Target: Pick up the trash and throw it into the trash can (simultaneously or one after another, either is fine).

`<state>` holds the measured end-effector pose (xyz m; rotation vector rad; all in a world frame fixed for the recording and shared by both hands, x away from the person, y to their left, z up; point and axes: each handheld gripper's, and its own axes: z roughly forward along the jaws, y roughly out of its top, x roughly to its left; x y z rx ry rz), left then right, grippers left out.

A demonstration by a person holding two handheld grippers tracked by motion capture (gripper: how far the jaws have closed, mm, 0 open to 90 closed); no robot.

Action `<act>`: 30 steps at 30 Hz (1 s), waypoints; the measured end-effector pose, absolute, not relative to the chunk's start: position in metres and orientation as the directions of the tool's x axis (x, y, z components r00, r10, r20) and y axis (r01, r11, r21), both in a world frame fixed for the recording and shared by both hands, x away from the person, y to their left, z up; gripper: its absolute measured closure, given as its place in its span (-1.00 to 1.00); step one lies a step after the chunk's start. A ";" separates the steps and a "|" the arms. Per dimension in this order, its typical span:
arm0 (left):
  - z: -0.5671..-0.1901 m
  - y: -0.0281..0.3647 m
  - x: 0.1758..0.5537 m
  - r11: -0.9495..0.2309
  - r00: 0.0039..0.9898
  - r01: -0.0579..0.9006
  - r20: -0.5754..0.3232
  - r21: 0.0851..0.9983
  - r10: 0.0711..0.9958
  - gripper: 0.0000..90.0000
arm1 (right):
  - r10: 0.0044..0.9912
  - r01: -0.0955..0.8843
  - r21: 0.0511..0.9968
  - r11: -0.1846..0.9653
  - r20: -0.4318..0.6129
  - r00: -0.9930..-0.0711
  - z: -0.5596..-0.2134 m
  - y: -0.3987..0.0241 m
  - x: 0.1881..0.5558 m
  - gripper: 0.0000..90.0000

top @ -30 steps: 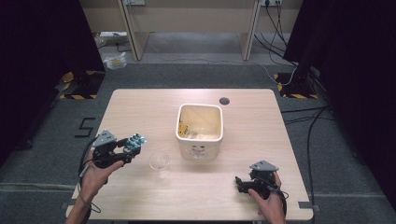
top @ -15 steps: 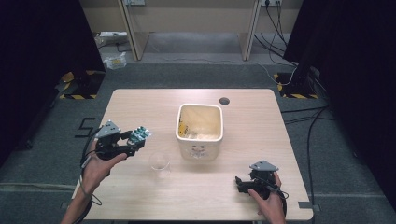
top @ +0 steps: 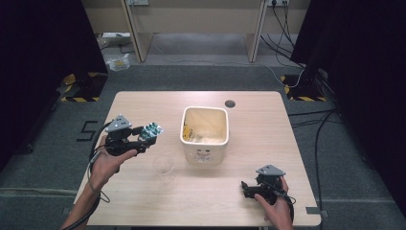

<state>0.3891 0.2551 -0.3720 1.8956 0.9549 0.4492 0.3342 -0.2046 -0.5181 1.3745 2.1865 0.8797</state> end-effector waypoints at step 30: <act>-0.348 0.196 0.426 -0.325 0.702 0.416 -0.073 0.849 0.708 -0.24 | 0.903 0.643 0.698 0.315 -0.011 -0.430 -0.518 -0.205 0.334 -1.00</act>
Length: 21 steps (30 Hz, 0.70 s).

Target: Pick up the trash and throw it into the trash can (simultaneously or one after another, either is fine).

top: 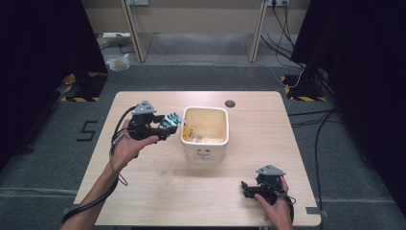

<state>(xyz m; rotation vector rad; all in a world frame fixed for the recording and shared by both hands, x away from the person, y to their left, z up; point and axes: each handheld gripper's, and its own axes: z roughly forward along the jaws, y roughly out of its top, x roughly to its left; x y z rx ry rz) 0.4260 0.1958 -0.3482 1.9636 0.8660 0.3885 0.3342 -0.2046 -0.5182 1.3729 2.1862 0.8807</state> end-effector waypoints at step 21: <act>-0.347 0.142 0.447 -0.367 0.745 0.405 -0.070 0.838 0.663 -0.24 | 0.903 0.643 0.699 0.313 -0.008 -0.429 -0.518 -0.204 0.334 -0.99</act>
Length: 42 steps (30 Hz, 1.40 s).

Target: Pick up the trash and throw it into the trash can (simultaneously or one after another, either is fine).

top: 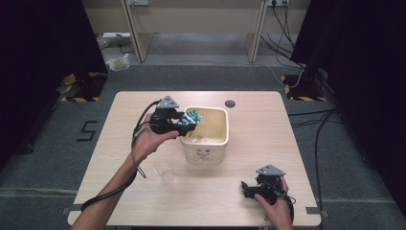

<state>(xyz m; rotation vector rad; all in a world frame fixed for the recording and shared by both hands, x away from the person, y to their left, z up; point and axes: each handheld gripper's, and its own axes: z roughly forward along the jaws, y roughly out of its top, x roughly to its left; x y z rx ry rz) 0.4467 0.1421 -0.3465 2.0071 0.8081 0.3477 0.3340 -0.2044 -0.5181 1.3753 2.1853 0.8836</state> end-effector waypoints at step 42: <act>-0.381 0.096 0.480 -0.451 0.760 0.467 -0.084 0.761 0.644 -0.30 | 0.902 0.644 0.697 0.315 -0.009 -0.431 -0.518 -0.204 0.334 -0.99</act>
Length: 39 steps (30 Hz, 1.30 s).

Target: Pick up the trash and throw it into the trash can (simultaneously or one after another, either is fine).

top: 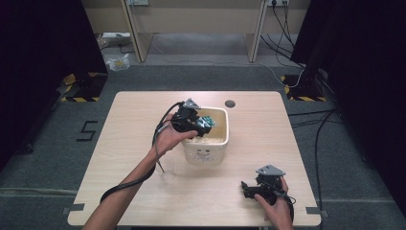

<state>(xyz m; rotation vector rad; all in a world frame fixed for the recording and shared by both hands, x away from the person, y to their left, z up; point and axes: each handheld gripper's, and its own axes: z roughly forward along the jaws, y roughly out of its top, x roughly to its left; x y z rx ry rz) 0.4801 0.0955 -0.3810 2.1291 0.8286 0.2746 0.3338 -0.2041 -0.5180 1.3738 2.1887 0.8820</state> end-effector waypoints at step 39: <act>-0.341 0.153 0.437 -0.366 0.753 0.422 -0.095 0.829 0.651 -0.51 | 0.901 0.641 0.699 0.318 -0.012 -0.434 -0.518 -0.204 0.334 -0.99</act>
